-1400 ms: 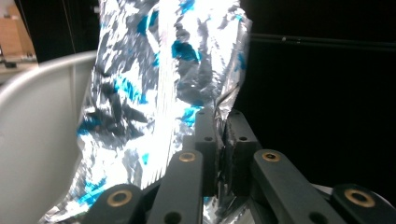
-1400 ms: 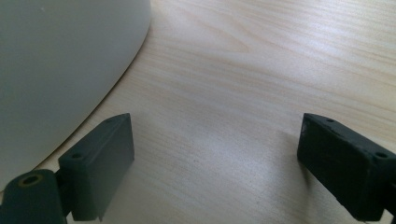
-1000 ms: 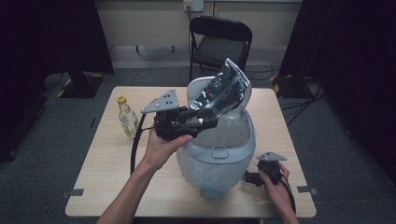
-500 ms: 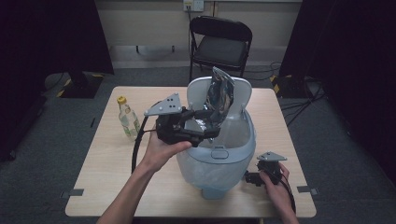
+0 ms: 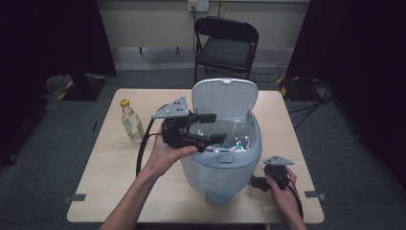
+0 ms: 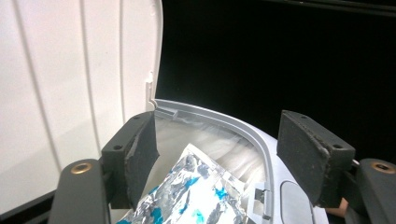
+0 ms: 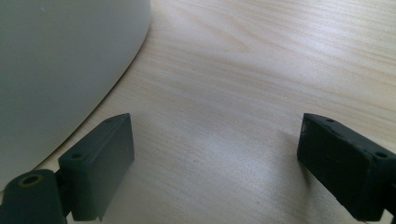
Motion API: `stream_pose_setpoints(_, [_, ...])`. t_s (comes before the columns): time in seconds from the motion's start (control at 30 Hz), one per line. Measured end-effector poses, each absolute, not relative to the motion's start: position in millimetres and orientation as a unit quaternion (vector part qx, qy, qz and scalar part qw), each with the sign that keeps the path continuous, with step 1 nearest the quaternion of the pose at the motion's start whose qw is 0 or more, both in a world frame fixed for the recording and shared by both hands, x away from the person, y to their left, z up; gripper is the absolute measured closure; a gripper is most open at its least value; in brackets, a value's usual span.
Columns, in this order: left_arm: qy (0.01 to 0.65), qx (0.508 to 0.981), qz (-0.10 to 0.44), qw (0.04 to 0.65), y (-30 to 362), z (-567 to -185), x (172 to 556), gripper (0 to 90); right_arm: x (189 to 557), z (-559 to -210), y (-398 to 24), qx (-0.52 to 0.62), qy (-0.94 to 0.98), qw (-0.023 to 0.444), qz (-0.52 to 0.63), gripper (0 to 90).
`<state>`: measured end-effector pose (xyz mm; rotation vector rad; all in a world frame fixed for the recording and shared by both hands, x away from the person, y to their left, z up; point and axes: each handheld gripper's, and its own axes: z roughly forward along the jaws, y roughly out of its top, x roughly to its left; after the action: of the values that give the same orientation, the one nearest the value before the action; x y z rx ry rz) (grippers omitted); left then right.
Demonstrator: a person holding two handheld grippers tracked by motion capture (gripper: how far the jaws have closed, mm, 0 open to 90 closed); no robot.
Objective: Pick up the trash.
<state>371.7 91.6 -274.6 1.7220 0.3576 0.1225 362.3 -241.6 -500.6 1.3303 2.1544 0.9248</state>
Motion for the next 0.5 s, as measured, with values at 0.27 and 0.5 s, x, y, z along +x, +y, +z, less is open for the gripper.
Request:
stream_pose_setpoints(0.27, [0.168, 0.746, 0.057, 0.641, 103.1, -279.0, 372.7, 31.2, 362.3, -500.6, -241.6, 0.481, 0.779, 0.221, 0.335, 9.9])
stream_pose_setpoints(0.5, [0.183, 0.739, 0.067, 0.645, 120.7, -280.7, 374.8, 32.9, 362.3, -500.6, -241.6, 0.481, 0.779, 0.221, 0.335, 9.9])
